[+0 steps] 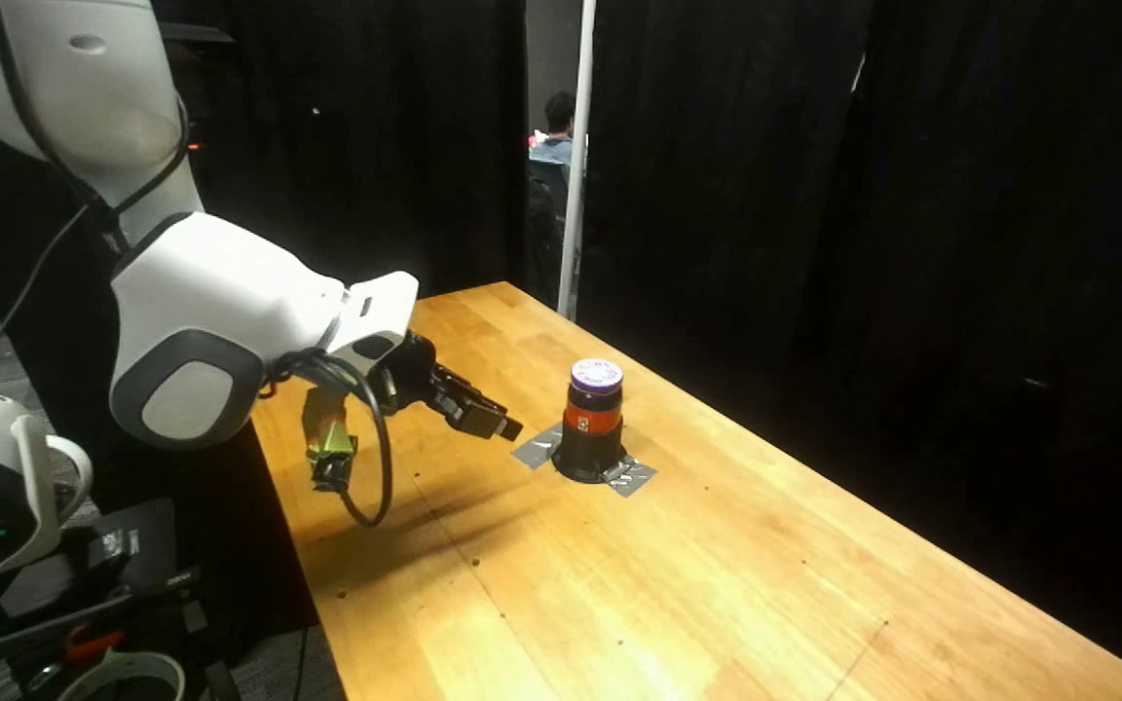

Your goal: Put the elastic around the bottle

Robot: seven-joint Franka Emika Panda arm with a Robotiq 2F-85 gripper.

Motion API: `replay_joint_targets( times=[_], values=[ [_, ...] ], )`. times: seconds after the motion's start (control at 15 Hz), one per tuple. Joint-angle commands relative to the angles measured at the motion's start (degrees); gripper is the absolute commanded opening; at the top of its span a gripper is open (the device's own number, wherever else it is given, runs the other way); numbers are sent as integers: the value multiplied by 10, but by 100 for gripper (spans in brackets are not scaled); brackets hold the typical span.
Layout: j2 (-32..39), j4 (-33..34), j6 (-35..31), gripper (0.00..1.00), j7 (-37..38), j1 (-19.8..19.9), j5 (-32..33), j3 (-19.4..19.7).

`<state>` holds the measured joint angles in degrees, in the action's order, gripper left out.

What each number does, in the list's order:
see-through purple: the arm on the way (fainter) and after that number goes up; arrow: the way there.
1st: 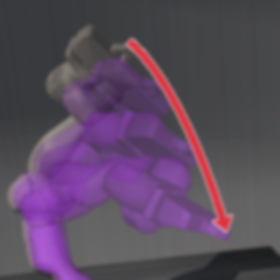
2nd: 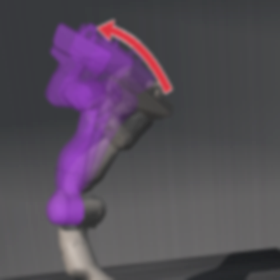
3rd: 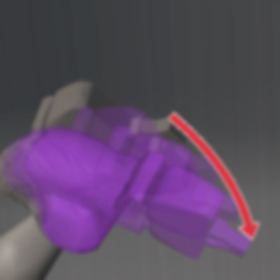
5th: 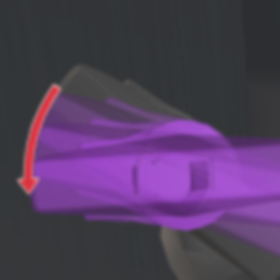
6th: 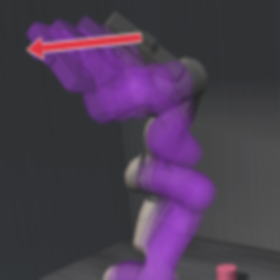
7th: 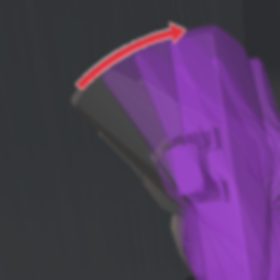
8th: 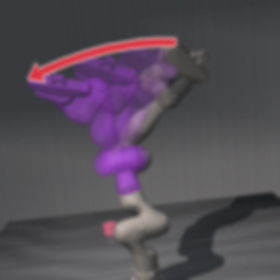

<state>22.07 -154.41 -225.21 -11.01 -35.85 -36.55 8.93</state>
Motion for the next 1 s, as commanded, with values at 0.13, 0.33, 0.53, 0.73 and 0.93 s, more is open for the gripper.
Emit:
replay_joint_targets(
  times=[0.13, 0.33, 0.53, 0.73, 0.93],
  values=[
    [-125, -12, 257, 91, -245, -96, -142, 141],
    [-92, 5, 325, 100, -381, -171, -241, 240],
    [-64, -7, 366, 100, -426, -245, -261, 327],
    [-43, -17, 416, 100, -406, -332, -226, 424],
    [-15, -16, 467, 100, -369, -436, -187, 532]
  ],
)
